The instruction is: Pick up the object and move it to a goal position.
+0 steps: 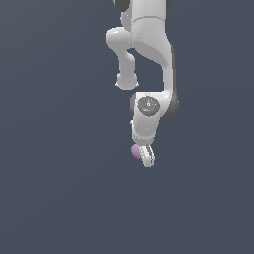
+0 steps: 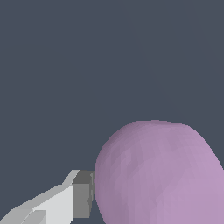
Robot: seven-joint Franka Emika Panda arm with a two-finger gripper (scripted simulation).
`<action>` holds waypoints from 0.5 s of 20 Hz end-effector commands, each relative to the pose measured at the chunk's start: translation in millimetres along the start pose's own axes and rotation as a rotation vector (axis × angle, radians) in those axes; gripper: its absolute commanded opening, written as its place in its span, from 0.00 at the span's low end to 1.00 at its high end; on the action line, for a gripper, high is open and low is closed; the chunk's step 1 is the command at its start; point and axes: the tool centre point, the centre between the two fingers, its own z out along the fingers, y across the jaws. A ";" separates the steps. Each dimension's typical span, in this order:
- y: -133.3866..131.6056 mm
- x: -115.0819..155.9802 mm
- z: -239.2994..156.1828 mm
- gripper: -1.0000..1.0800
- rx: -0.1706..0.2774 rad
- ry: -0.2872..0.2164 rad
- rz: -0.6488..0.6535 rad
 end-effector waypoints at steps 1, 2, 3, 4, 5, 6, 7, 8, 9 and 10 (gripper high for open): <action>0.3 1.6 -0.4 0.00 0.000 0.000 0.000; 0.6 3.6 -0.9 0.00 0.000 0.000 0.000; 1.1 6.4 -1.6 0.00 0.000 0.000 0.000; 1.7 10.1 -2.6 0.00 0.000 0.000 0.000; 2.5 14.6 -3.7 0.00 0.000 0.000 0.000; 3.4 19.9 -5.1 0.00 0.000 0.000 0.000; 4.4 26.1 -6.6 0.00 0.000 0.000 0.000; 5.5 33.1 -8.4 0.00 0.000 0.000 0.000; 6.8 40.9 -10.4 0.00 0.000 0.000 0.000; 8.2 49.5 -12.6 0.00 0.000 0.000 0.000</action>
